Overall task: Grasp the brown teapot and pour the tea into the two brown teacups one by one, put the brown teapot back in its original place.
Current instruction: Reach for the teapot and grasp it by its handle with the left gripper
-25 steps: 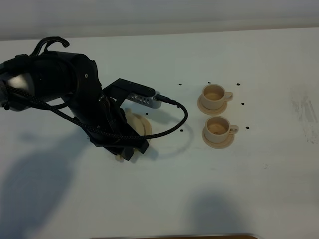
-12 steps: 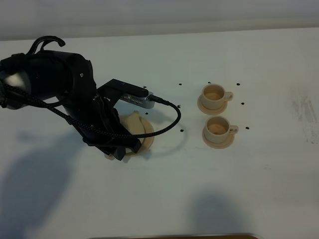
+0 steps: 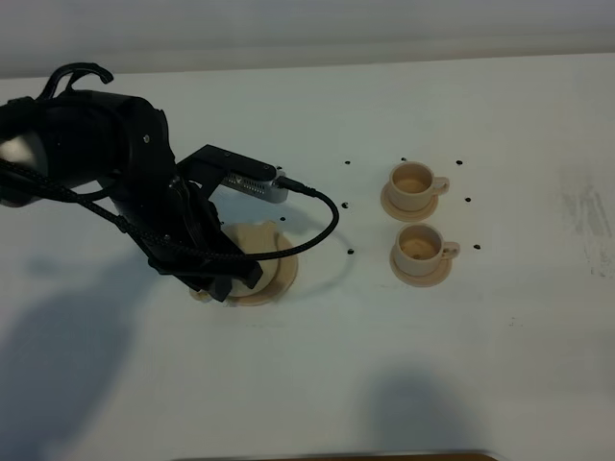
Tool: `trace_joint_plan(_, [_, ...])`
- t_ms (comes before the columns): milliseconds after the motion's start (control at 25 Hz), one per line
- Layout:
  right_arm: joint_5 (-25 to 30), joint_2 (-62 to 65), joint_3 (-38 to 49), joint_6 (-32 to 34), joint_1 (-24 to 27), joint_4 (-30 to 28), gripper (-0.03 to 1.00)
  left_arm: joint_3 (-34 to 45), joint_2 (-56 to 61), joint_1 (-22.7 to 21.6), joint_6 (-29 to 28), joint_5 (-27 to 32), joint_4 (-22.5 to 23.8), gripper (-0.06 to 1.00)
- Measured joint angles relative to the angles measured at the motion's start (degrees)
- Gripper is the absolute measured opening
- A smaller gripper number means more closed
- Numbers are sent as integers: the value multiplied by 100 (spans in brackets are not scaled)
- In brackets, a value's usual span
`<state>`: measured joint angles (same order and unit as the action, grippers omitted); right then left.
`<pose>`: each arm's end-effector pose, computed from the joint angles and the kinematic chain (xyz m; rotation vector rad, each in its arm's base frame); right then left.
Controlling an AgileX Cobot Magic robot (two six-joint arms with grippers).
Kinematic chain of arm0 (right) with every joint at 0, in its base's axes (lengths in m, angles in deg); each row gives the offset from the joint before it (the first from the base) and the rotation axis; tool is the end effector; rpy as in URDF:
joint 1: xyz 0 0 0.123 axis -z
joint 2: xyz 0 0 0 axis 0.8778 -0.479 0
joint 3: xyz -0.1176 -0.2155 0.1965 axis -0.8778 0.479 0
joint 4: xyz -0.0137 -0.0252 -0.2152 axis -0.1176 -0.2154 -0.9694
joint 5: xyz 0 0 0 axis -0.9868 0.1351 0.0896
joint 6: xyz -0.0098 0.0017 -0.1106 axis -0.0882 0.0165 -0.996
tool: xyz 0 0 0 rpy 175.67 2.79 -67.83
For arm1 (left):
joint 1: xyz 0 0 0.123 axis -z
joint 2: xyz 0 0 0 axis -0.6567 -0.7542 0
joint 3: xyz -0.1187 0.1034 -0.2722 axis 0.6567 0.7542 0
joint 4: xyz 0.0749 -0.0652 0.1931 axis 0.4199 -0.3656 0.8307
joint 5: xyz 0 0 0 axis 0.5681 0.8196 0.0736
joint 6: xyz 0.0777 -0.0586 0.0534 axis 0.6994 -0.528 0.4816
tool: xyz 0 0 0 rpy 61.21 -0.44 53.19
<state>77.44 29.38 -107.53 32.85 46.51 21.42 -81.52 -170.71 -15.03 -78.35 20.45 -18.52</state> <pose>-0.0459 -0.0122 0.2537 -0.2236 2.1094 0.1832 0.2844 -0.1561 0.2121 0.6919 2.9194 -0.2632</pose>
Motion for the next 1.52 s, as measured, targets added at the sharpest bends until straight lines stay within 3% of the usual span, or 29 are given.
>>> trace_joint_plan(360, [0,0,0,0,0,0,44,-21,695,18,60,485,380,29])
trace_joint_plan(560, [0,0,0,0,0,0,44,-27,746,-49,498,965,432,29])
trace_joint_plan(720, [0,0,0,0,0,0,44,-27,655,-76,687,1102,729,29])
trace_joint_plan(880, [0,0,0,0,0,0,44,-27,651,-89,704,1098,1092,29])
trace_joint_plan(1400, [0,0,0,0,0,0,44,-27,231,-89,727,351,1092,29])
trace_joint_plan(1520, [0,0,0,0,0,0,44,-27,231,-89,781,188,891,29])
